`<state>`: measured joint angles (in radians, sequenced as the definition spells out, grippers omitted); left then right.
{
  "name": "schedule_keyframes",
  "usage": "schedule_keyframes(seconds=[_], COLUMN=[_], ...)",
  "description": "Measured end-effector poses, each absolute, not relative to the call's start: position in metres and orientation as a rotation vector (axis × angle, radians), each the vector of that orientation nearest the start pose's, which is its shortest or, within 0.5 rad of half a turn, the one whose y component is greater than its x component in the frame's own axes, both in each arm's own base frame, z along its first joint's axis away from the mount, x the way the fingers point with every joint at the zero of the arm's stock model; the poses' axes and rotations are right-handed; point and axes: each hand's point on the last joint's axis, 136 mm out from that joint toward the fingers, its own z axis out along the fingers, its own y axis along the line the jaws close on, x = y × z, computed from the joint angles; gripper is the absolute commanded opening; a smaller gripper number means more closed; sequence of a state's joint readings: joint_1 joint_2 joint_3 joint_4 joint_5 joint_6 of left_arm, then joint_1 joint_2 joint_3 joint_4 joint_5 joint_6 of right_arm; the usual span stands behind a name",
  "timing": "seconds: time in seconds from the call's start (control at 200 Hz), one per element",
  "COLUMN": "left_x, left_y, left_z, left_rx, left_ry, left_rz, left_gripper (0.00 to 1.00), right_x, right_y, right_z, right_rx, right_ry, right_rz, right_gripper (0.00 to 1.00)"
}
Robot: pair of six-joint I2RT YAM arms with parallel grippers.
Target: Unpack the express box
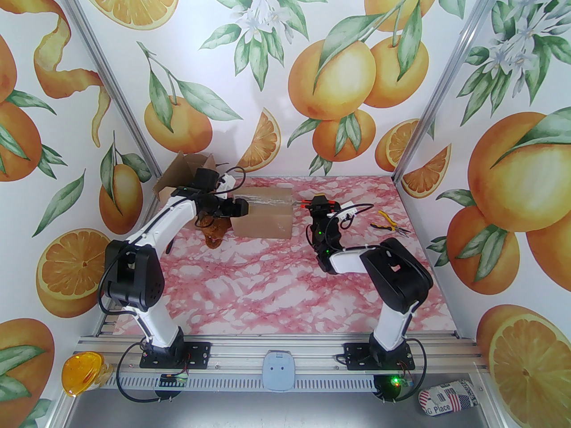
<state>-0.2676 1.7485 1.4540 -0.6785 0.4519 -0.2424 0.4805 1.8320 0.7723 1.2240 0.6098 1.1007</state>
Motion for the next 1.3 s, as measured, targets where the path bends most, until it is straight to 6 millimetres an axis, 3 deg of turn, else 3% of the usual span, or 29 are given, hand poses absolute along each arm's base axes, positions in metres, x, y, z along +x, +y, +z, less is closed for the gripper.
schedule_keyframes(seconds=[0.185,0.295,0.39,0.465,0.595,0.706,0.776,0.841,0.921,1.011,1.066,1.136,1.201,1.301], left_x=[0.357,0.336,0.334,0.335,0.343,0.365,0.394,0.426,0.457,0.473,0.474,0.466,0.456,0.424], left_y=[-0.244,-0.26,-0.251,-0.241,-0.228,-0.221,-0.215,-0.211,-0.206,-0.209,-0.213,-0.221,-0.226,-0.231], left_z=[0.174,0.179,0.186,0.197,0.23,0.266,0.283,0.282,0.252,0.206,0.181,0.164,0.163,0.17], left_rx=[0.32,0.395,0.416,0.433,0.494,0.536,0.534,0.539,0.538,0.544,0.554,0.574,0.588,0.607], left_ry=[2.585,2.587,2.573,2.541,2.448,2.353,2.312,2.294,2.339,2.426,2.479,2.518,2.512,2.492], left_rz=[-0.922,-0.924,-0.843,-0.771,-0.655,-0.601,-0.584,-0.574,-0.587,-0.65,-0.695,-0.763,-0.835,-0.952], left_gripper=[0.85,0.88,0.9,0.93,0.95,0.95,0.93,0.93,0.9,0.88,0.87,0.86,0.86,0.85], right_x=[0.472,0.481,0.489,0.483,0.456,0.424,0.409,0.4,0.399,0.404,0.41,0.419,0.431,0.455], right_y=[0.086,0.066,0.053,0.044,0.036,0.05,0.07,0.093,0.117,0.135,0.145,0.153,0.158,0.168], right_z=[0.239,0.256,0.274,0.283,0.298,0.308,0.297,0.272,0.231,0.188,0.166,0.15,0.147,0.161], right_rx=[0.874,0.813,0.761,0.735,0.699,0.643,0.608,0.58,0.555,0.544,0.54,0.538,0.529,0.489], right_ry=[1.232,1.294,1.342,1.377,1.453,1.517,1.584,1.675,1.818,1.952,2.015,2.06,2.075,2.054], right_rz=[0.745,0.713,0.69,0.663,0.609,0.603,0.623,0.637,0.62,0.58,0.559,0.542,0.527,0.522], right_gripper=[0.0,0.0,0.0,0.0,0.0,0.0,0.0,0.0,0.0,0.0,0.0,0.0,0.0,0.0])
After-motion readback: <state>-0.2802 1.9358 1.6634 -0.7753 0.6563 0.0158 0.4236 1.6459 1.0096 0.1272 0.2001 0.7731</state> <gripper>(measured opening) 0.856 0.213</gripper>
